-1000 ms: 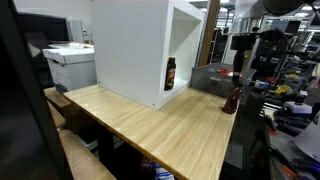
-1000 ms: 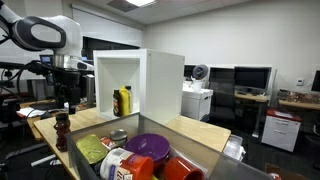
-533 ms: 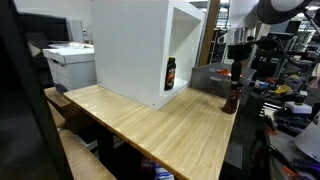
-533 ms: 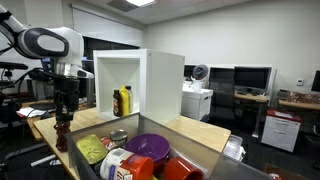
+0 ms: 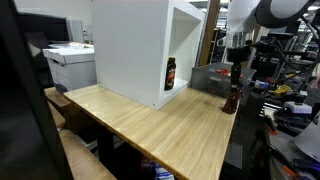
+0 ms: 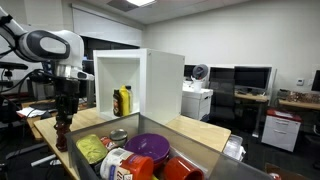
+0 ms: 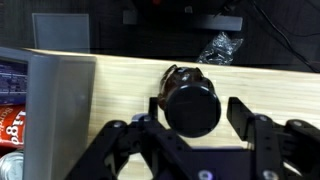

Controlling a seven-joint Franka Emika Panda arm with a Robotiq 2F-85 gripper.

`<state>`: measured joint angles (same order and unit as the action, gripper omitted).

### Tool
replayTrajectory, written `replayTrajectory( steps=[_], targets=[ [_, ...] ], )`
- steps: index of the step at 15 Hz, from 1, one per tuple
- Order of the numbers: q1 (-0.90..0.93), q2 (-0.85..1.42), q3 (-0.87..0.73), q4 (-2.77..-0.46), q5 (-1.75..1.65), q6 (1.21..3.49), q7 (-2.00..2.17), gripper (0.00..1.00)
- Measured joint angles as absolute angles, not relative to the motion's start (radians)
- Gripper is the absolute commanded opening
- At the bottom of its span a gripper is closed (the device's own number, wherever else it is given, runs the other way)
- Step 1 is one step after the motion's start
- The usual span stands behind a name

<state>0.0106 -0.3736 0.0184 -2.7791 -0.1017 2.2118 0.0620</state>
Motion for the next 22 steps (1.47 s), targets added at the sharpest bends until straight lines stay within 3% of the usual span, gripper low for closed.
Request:
replayTrajectory(
  steps=[2, 22],
  targets=[
    [0.005, -0.37, 0.019, -2.777, -0.119, 2.212, 0.07, 0.33],
    [0.005, -0.36, 0.034, -2.776, -0.132, 2.37, 0.073, 0.33]
  ],
)
